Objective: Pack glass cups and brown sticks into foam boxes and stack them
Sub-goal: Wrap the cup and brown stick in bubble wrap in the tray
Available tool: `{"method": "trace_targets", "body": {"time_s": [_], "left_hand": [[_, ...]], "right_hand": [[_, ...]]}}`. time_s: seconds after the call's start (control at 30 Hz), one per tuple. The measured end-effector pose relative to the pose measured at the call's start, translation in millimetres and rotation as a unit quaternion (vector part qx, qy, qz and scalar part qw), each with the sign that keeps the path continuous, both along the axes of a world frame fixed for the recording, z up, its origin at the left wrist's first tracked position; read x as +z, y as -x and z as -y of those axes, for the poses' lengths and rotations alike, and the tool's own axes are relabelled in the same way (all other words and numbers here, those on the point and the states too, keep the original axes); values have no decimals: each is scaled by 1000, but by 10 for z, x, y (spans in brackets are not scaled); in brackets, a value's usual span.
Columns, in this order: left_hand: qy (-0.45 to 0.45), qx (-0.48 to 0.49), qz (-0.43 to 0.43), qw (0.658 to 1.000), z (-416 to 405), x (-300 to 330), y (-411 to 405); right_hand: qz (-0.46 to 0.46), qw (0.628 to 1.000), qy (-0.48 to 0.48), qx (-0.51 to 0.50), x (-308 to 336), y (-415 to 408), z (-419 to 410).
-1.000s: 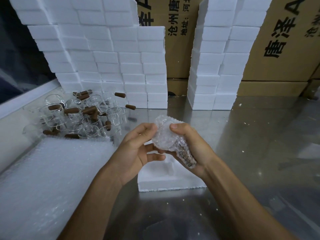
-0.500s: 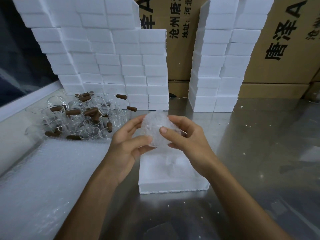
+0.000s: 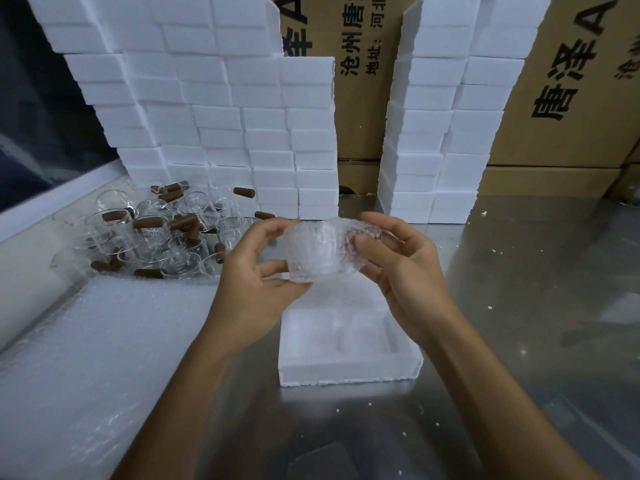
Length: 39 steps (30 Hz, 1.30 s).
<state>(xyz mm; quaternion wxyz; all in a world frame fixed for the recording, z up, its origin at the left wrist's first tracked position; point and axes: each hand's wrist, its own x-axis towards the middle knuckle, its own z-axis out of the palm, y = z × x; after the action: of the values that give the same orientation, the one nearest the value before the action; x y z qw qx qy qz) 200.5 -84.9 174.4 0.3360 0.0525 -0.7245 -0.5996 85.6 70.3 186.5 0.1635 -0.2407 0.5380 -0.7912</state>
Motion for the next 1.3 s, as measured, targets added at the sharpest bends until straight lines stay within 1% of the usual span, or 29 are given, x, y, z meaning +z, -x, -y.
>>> {"method": "trace_targets", "body": {"time_s": [0.1, 0.13, 0.23, 0.37, 0.4, 0.47, 0.6, 0.7, 0.77, 0.83, 0.9, 1.03, 1.17, 1.3], "left_hand": [[32, 18, -6, 999, -47, 20, 6], [30, 15, 1, 999, -56, 23, 2], [-40, -41, 33, 998, -53, 34, -27], [-142, -138, 16, 980, -16, 77, -72], [-158, -144, 15, 977, -20, 89, -71], [-170, -126, 16, 977, -32, 96, -51], [-129, -78, 15, 988, -74, 81, -30], [-68, -46, 4, 997, -80, 59, -40], [-20, -29, 11, 999, -87, 56, -38], [26, -23, 16, 999, -107, 55, -25], [57, -17, 16, 998, -122, 44, -5], [54, -28, 13, 998, -124, 4, 15], [61, -50, 52, 996, -63, 19, -16], [118, -67, 142, 980, -28, 17, -58]], "right_hand": [[-11, 1000, 23, 5, 45, 0, -23], [-20, 999, 29, 3, 53, -2, -26], [-61, 998, 29, -12, 71, -19, -15], [-118, 993, 19, -25, 71, -9, -6], [-129, 991, 16, -24, 70, 0, -10], [-155, 988, 4, -21, 69, 20, -17], [-207, 976, -66, -29, 44, 42, -26], [-202, 971, -122, -26, 42, 33, -29], [-192, 970, -152, -12, 58, 22, -40], [-200, 963, -179, -12, 74, 28, -51], [-198, 963, -181, -13, 81, 38, -64], [-185, 971, -151, -5, 119, 45, -77], [-183, 972, -147, 0, 114, 43, -77], [-196, 957, -212, 25, 78, 66, -71]]}}
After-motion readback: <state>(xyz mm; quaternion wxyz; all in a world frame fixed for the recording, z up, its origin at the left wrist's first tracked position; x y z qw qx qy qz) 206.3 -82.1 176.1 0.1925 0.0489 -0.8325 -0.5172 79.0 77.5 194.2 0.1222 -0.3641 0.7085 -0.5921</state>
